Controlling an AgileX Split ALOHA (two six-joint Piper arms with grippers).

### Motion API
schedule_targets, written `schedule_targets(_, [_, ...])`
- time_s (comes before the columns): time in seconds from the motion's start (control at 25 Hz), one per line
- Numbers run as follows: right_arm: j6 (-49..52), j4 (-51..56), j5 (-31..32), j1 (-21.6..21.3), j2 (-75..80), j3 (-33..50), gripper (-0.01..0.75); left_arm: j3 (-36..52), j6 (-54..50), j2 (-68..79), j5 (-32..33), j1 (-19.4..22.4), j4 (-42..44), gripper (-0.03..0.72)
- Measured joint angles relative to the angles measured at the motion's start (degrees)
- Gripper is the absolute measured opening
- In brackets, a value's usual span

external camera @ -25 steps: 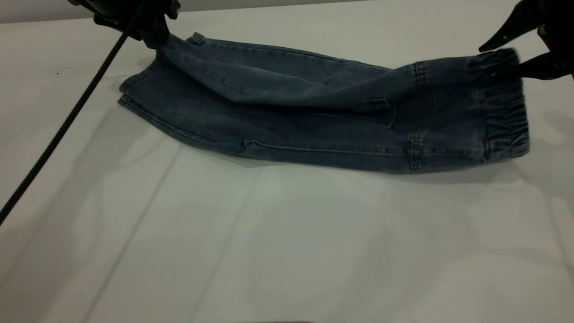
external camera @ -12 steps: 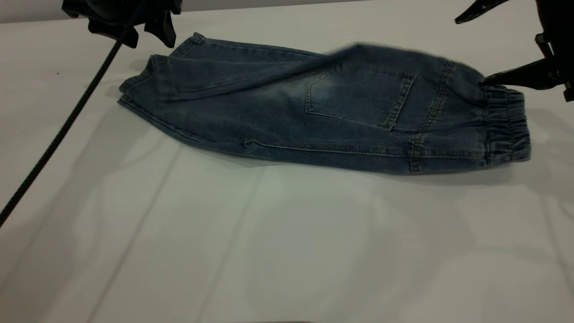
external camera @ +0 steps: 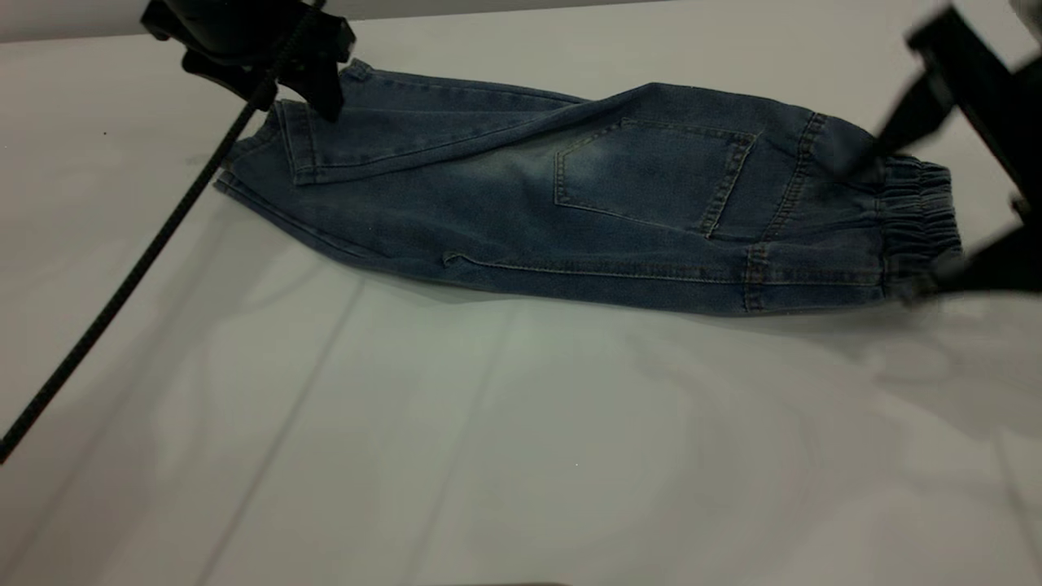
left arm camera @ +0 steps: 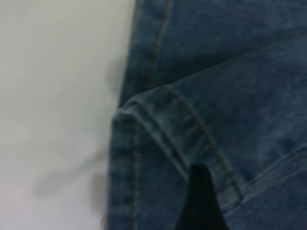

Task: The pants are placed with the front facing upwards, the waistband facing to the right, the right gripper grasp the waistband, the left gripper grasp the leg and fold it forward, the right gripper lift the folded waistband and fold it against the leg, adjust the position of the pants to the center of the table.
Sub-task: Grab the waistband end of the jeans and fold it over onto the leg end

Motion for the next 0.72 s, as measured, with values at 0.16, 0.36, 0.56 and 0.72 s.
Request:
schedule_targets(0.16, [0.4, 0.6, -8.0, 0.0, 0.0, 1.0, 0.525, 0.0, 0.3, 0.0, 0.0, -1.3, 0.0, 0.485])
schedule_targets(0.36, [-4.2, 4.9, -10.3, 0.0, 2.4, 1.0, 0.525, 0.0, 0.5, 0.0, -0.1, -3.2, 0.0, 0.485])
schedule_targets(0.56, [-15.9, 15.2, -10.3, 0.0, 6.7, 0.8, 0.525, 0.0, 0.7, 0.0, -0.1, -4.1, 0.0, 0.484])
schedule_targets(0.72, [-25.8, 24.1, -9.8, 0.0, 8.5, 0.4, 0.525, 0.0, 0.7, 0.0, 0.3, -4.2, 0.0, 0.484])
